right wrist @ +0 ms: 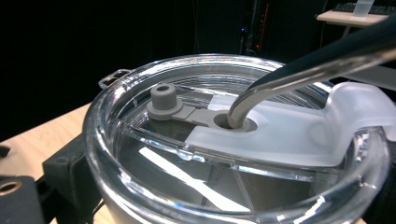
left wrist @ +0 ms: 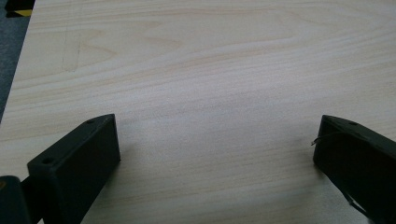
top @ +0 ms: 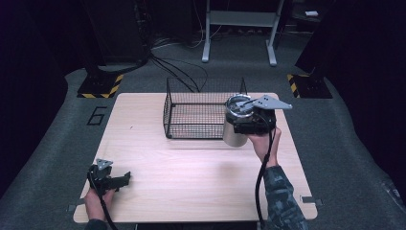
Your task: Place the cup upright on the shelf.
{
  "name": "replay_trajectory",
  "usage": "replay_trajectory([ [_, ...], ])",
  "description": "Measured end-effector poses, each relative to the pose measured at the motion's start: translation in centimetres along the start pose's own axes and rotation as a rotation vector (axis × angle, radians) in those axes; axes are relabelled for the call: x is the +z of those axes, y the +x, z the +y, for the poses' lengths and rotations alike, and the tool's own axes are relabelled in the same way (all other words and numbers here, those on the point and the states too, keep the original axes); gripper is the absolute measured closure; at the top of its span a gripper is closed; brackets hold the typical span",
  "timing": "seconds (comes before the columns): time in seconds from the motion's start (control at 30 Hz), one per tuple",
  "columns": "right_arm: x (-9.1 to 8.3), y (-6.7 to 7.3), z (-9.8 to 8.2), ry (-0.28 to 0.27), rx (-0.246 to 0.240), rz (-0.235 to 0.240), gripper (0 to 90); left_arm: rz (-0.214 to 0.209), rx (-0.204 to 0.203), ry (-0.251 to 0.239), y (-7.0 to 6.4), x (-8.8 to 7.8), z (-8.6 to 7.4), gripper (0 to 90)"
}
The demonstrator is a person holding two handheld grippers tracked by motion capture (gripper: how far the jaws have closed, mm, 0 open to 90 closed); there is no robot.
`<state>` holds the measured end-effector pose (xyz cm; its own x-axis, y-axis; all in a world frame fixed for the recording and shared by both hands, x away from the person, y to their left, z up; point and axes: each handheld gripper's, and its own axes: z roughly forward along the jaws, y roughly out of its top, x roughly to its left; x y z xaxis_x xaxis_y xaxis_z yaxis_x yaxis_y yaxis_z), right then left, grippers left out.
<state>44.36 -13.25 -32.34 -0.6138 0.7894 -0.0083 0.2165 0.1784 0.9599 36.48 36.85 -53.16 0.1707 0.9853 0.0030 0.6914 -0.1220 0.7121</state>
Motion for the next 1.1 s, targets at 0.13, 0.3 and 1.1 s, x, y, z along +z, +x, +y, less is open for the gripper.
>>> replay_trajectory([
  [0.13, 0.9, -0.3, 1.4, -0.009, 0.003, -0.002, 3.9, 0.0, 0.0, 0.0, 0.0, 0.0, 0.0, 0.3],
  [0.3, 2.2, -0.5, 2.7, -0.015, -0.006, -0.011, 4.0, 0.002, -0.002, -0.005, 0.0, 0.0, 0.0, 0.3],
  [1.1, 8.3, -0.4, 5.6, -0.009, -0.008, -0.018, 4.0, 0.0, 0.0, 0.001, 0.0, 0.0, 0.0, 0.3],
])
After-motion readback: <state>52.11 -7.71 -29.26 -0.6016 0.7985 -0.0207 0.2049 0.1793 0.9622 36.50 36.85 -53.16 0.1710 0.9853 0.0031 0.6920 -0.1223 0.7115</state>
